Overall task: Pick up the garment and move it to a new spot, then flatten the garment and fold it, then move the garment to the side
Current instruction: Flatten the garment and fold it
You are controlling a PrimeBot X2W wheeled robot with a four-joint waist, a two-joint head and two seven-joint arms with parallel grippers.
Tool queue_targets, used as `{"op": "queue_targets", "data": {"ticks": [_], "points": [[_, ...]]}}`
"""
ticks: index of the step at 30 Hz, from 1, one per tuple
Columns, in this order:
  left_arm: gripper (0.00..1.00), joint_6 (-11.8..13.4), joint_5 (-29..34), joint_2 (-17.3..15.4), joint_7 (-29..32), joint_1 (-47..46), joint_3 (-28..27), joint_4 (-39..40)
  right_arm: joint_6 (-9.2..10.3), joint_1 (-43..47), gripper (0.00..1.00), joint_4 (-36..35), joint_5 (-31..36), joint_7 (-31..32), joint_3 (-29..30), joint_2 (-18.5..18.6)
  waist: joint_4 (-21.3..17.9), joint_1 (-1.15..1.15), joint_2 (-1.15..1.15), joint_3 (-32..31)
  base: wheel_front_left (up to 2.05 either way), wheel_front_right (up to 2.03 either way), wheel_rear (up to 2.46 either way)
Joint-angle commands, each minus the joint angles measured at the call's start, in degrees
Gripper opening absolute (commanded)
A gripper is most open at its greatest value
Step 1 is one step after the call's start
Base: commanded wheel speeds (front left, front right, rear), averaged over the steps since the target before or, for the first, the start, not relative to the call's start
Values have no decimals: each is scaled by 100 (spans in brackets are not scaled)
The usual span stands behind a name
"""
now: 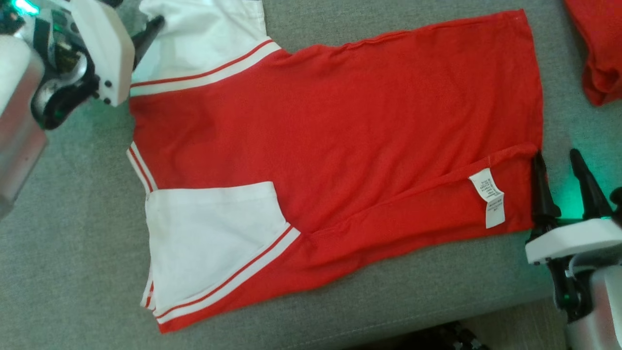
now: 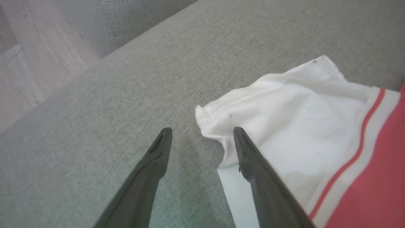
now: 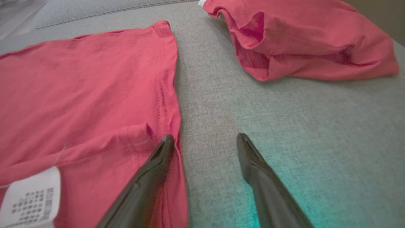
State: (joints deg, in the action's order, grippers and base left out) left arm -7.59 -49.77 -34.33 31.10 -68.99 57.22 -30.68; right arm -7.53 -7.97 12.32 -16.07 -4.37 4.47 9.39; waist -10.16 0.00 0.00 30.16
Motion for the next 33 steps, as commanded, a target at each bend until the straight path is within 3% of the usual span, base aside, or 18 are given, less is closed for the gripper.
{"op": "queue_targets", "data": {"ticks": [1, 18, 31, 33], "points": [[100, 10, 2, -276, -129, -421, -228, 120, 4, -84, 100, -141, -5, -47, -99, 57, -18, 0, 0, 55, 0, 0, 0], [100, 10, -87, -335, -335, -959, 207, -297, 4, -208, 100, -100, 16, -106, -216, -21, -244, 0, 0, 261, 0, 0, 0], [100, 10, -432, -374, -215, -1148, 684, -120, 4, -279, 100, -79, 30, -152, -240, -101, -354, 0, 0, 422, 0, 0, 0], [94, 10, -444, -392, -197, -1164, 744, -92, 4, -286, 100, -84, 31, -152, -238, -109, -359, 0, 0, 433, 0, 0, 0]]}}
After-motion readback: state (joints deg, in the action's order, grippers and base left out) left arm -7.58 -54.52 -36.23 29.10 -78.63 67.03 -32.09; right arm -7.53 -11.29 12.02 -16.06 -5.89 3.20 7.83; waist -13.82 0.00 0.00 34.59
